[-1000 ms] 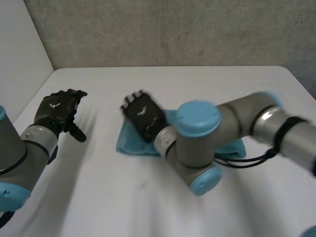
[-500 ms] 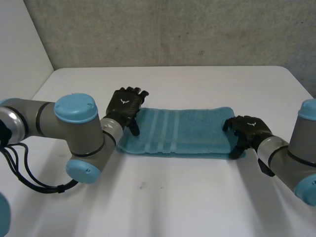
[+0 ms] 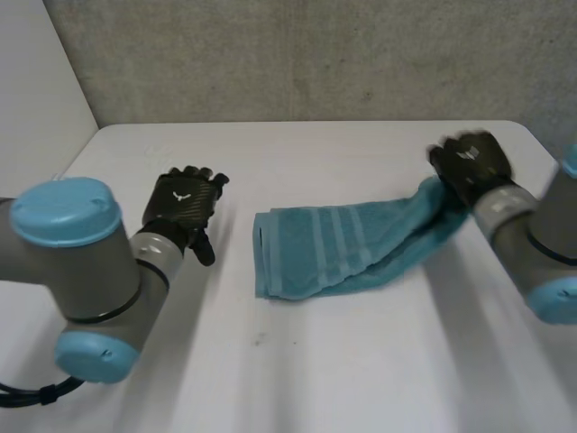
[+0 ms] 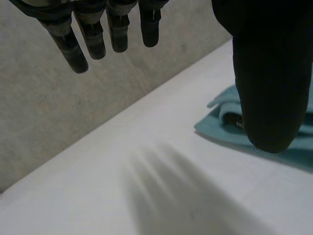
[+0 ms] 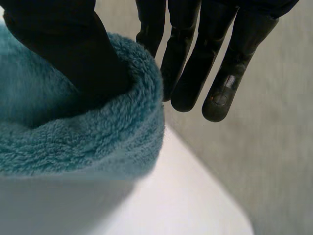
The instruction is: Fold the laundry
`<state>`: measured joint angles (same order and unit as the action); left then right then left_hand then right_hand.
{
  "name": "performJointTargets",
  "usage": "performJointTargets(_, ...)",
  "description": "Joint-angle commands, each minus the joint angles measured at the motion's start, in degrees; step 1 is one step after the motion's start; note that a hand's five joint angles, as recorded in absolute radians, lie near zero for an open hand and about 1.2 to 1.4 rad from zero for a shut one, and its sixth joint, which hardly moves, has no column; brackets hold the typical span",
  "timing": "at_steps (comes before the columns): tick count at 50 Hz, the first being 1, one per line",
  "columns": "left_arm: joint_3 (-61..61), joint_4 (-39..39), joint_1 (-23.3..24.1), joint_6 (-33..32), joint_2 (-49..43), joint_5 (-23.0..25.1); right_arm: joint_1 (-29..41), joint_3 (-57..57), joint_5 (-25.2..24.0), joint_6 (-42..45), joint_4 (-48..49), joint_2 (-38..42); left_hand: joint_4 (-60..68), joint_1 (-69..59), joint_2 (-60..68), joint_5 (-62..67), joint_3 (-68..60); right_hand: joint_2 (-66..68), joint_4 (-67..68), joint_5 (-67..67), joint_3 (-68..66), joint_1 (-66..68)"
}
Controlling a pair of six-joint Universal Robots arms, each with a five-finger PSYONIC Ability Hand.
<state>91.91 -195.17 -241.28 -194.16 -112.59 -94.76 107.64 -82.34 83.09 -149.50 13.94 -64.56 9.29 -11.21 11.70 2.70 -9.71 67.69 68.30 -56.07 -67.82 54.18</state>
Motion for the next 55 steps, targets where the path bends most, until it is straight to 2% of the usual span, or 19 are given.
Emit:
performJointTargets(1, 3.0, 0.0, -1.7, 3.3, 7.2, -0.1, 17.2, 14.6, -0.5, 0.8, -6.4, 9.0, 0.7, 1.2, -1.7, -2.7, -0.3, 12.3, 11.7, -13.9, -12.2, 25.8)
performJointTargets(2, 3.0, 0.0, -1.7, 3.3, 7.2, -0.1, 17.3, 14.7, -0.6, 0.8, -6.4, 9.0, 0.7, 1.2, -1.7, -2.7, -0.3, 12.3, 11.7, -13.9, -12.2, 25.8)
performJointTargets(6, 3.2, 0.0, -2.7, 3.6, 8.0, 0.0, 26.4, 16.2, -2.6, 1.3, -8.0, 15.1, 0.7, 1.2, -1.7, -2.7, -0.3, 12.3, 11.7, -13.9, -12.2, 25.8)
performJointTargets(10, 2.7, 0.0, -2.8, 3.8, 8.0, 0.1, 28.7, 15.9, -2.2, 1.7, -9.2, 18.6, 0.7, 1.2, -1.7, -2.7, -0.3, 12.3, 11.7, -13.9, -12.2, 25.8)
performJointTargets(12, 2.2, 0.0, -2.8, 4.1, 7.6, 0.1, 27.9, 15.9, 0.4, 1.5, -10.2, 18.2, 0.7, 1.2, -1.7, -2.7, -0.3, -35.0, -35.6, 33.4, 35.1, -21.5)
performJointTargets(13, 1.5, -0.2, -2.7, 4.4, 7.2, 0.2, 27.9, 15.9, 0.4, 1.5, -10.3, 18.2, 0.7, 1.2, -1.7, -2.7, -0.3, -35.2, -35.8, 33.6, 35.4, -21.7)
performJointTargets(14, 0.2, -0.2, -2.4, 5.2, 6.3, 0.3, 27.4, 15.4, 2.7, 1.1, -10.0, 16.3, 0.7, 1.2, -1.7, -2.7, -0.3, -44.6, -45.2, 42.9, 44.7, -31.0)
performJointTargets(15, 0.2, -0.2, -2.4, 5.2, 6.3, 0.3, 27.4, 15.4, 2.7, 1.1, -10.0, 16.3, 0.7, 1.2, -1.7, -2.7, -0.3, -44.7, -45.3, 43.0, 44.8, -31.1)
performJointTargets(17, -1.6, -0.1, -1.7, 6.1, 4.8, 0.4, 25.3, 14.7, 6.4, -1.5, -9.1, 10.9, 0.7, 1.2, -1.7, -2.7, -0.3, -57.0, -57.6, 55.4, 57.1, -43.5)
performJointTargets(19, -7.1, 0.1, 0.4, 8.3, 1.2, 0.5, 22.8, 13.7, 6.6, -4.6, -8.8, 7.7, 0.7, 1.2, -1.7, -2.7, -0.3, -57.7, -58.3, 56.1, 57.8, -44.2)
performJointTargets(21, -9.8, 0.1, 1.9, 9.3, -0.6, 0.7, 18.2, 11.6, 5.8, -13.1, -8.6, 3.4, 0.8, 1.2, -1.7, -2.7, -0.3, -57.7, -58.3, 56.1, 57.8, -44.2)
performJointTargets(24, -15.0, 0.7, 4.9, 10.3, -4.6, 1.0, 16.1, 11.3, 4.9, -17.8, -8.7, 2.7, 2.1, -0.2, -0.3, -1.3, -1.7, -57.7, -58.3, 56.1, 57.8, -44.2)
performJointTargets(26, -17.5, 1.8, 6.5, 10.5, -6.6, 1.2, 12.8, 11.5, 2.1, -25.1, -10.0, 2.6, 2.3, -0.4, -0.1, -1.1, -1.8, -57.7, -58.3, 56.1, 57.8, -44.2)
performJointTargets(28, -19.6, 3.2, 7.5, 10.6, -8.5, 1.5, 11.5, 11.5, 0.1, -27.1, -11.2, 2.6, 2.3, -0.4, -0.1, -1.1, -1.9, -57.7, -58.3, 56.1, 57.8, -44.2)
performJointTargets(32, -22.6, 7.4, 8.9, 11.1, -13.7, 1.5, 9.4, 12.7, -3.7, -27.9, -14.9, 4.3, 2.1, -0.2, -0.3, -1.3, -1.7, -57.7, -58.3, 56.1, 57.8, -44.2)
performJointTargets(34, -22.8, 8.6, 8.9, 11.1, -15.2, 1.4, 8.8, 14.9, -5.6, -28.3, -17.5, 10.5, 2.1, -0.2, -0.3, -1.3, -1.7, -57.7, -58.3, 56.1, 57.8, -44.2)
performJointTargets(44, -21.1, 15.1, 8.5, 11.2, -19.5, 0.7, 7.1, 21.5, -5.7, -27.6, -23.9, 20.8, 0.9, 1.0, -1.5, -2.5, -0.5, -57.7, -58.3, 56.1, 57.8, -44.2)
performJointTargets(50, -19.7, 15.9, 8.0, 11.2, -14.4, 0.4, 6.8, 24.0, -5.9, -26.8, -28.0, 20.1, 0.8, 1.2, -1.6, -2.6, -0.3, -57.7, -58.3, 56.1, 57.8, -44.2)
performJointTargets(55, -20.4, 16.0, 8.0, 11.0, -7.0, 0.4, 6.5, 24.2, -5.4, -27.3, -27.9, 11.8, 0.8, 1.2, -1.7, -2.7, -0.3, -57.7, -58.3, 56.1, 57.8, -44.2)
